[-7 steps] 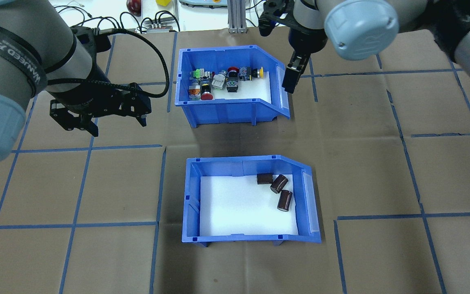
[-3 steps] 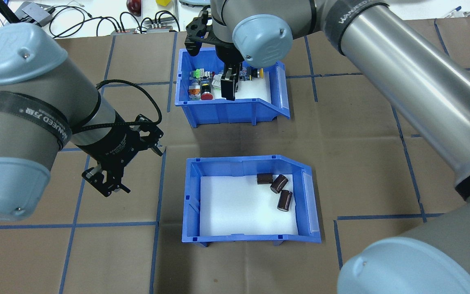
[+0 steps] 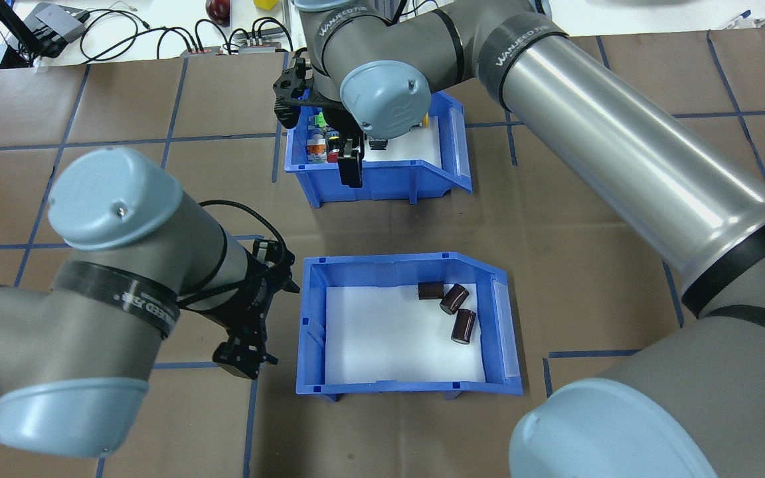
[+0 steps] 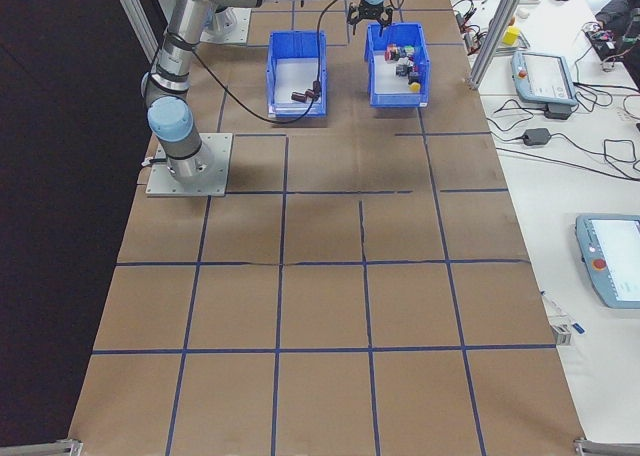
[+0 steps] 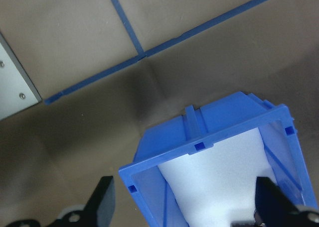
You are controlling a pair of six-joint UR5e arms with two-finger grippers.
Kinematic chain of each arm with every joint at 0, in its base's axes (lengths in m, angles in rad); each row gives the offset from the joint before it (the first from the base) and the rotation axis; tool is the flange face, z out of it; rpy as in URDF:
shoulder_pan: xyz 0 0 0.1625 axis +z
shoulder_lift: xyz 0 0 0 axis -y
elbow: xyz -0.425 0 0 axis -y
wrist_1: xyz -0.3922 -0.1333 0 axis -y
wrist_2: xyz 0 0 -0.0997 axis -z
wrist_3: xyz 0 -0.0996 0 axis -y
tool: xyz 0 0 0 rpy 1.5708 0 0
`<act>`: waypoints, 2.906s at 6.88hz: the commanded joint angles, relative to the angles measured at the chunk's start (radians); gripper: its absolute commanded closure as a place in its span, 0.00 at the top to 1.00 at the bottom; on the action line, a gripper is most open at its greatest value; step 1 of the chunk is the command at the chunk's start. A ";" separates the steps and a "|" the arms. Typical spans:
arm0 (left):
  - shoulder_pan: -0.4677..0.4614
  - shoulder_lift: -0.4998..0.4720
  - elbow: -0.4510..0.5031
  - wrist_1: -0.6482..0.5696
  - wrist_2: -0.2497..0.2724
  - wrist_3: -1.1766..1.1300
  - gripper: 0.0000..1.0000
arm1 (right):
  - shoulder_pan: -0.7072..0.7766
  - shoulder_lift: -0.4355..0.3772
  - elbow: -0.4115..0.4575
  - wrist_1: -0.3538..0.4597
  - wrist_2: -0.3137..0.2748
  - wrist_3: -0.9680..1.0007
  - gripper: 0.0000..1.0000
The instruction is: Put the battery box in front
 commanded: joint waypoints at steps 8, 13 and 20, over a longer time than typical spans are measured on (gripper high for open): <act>-0.339 -0.173 -0.068 0.250 0.006 -0.654 0.99 | 0.004 0.103 0.005 -0.106 -0.011 -0.005 0.35; -0.352 -0.273 -0.137 0.448 0.015 -0.685 0.86 | 0.000 0.045 -0.010 -0.092 -0.054 -0.007 0.06; -0.364 -0.218 -0.138 0.399 0.125 -0.640 0.00 | -0.362 -0.118 0.130 -0.045 -0.160 -0.459 0.06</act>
